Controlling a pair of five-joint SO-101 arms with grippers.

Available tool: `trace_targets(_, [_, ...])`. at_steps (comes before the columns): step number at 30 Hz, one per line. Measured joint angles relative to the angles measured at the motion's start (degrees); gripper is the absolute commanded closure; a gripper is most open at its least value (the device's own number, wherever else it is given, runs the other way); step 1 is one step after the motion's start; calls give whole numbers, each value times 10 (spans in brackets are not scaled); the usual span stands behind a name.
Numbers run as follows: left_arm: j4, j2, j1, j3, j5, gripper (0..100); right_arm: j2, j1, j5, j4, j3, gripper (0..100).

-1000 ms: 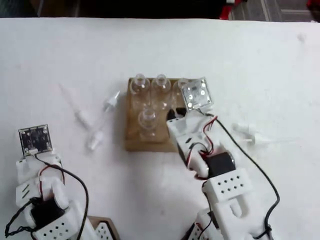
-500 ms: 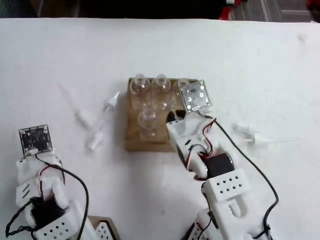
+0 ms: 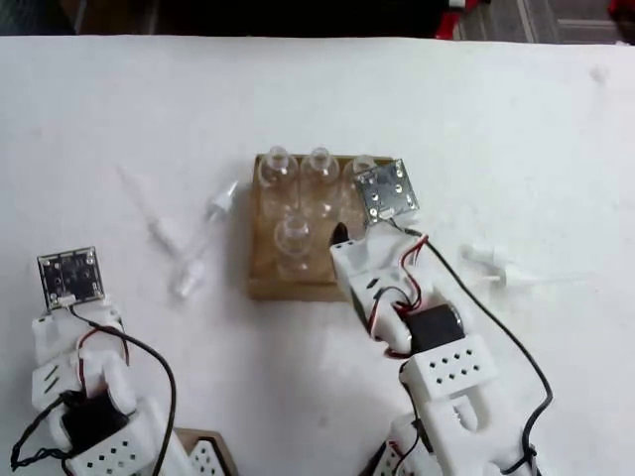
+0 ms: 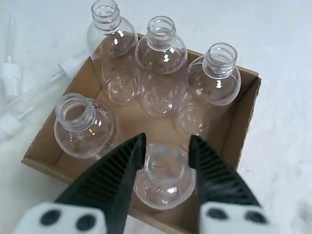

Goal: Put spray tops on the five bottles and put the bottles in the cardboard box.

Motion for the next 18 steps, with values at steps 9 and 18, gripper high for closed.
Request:
trace_targets(9, [0, 0, 0, 0, 0, 977, -16, 0, 0, 21, -19, 800])
trace_targets(18, [0, 0, 0, 0, 1, 977, -127, 63, -25, 177, -142, 800])
